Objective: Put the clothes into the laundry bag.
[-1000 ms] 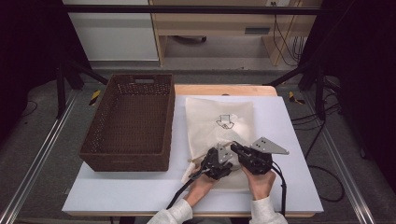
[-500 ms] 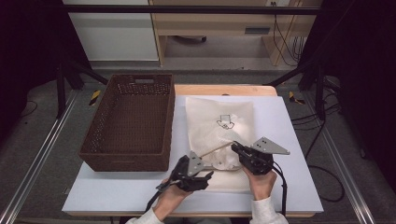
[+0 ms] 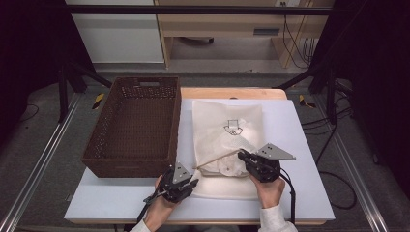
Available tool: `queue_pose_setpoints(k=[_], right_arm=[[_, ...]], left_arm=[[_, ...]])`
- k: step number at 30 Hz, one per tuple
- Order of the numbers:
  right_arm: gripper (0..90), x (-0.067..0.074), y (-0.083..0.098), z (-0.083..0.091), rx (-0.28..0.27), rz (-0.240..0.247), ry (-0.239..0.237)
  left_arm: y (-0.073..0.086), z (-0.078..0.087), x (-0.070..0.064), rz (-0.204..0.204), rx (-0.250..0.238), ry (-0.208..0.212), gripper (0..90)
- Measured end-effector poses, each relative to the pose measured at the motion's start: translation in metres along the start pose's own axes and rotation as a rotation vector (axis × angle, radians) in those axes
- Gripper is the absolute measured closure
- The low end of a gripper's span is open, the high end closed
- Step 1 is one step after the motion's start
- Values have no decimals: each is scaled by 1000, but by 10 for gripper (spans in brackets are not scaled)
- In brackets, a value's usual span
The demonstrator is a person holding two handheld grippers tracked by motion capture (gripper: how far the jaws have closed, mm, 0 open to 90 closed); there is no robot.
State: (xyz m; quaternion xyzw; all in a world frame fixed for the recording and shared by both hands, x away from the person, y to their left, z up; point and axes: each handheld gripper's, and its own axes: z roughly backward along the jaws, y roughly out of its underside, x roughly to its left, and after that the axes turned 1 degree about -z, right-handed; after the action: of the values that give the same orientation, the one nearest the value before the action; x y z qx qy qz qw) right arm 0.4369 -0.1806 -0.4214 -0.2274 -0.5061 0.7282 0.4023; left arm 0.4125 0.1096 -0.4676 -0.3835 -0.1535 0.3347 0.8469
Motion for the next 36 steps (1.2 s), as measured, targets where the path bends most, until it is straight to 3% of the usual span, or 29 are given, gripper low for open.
queue_pose_setpoints(k=[3,4,5,6,7,8,13,20,23,24,26,28,33,36], right_arm=[[786,1,1,-1,7,8,-2],[720,3,1,-1,7,10,-5],[720,3,1,-1,7,10,-5],[621,5,0,0,2,14,-14],[621,5,0,0,2,14,-14],[544,8,-1,3,0,9,-9],[414,14,-2,16,-12,26,14],[395,23,3,32,9,12,-21],[397,29,10,25,51,11,-35],[388,31,18,14,104,16,-15],[379,30,22,8,127,12,-10],[355,24,34,-9,173,-6,12],[375,21,37,-22,185,-9,51],[441,21,37,-32,219,-17,71]], left_arm=[[3,-1,1,3,3,5,817],[6,-2,1,5,1,6,825],[6,-2,1,5,1,6,825],[7,-4,0,-16,12,-4,826],[7,-4,0,-16,12,-4,825],[8,-4,0,-17,12,-6,825],[13,-8,1,-9,15,-12,827],[18,-8,2,4,-23,-7,830],[18,-8,2,5,-24,-6,830],[19,-8,1,0,-25,-10,830],[18,-8,1,-4,-23,-14,830],[18,-8,0,-6,-25,-16,829],[18,-9,0,-6,-25,-15,829],[18,-9,0,1,-21,-19,830]])
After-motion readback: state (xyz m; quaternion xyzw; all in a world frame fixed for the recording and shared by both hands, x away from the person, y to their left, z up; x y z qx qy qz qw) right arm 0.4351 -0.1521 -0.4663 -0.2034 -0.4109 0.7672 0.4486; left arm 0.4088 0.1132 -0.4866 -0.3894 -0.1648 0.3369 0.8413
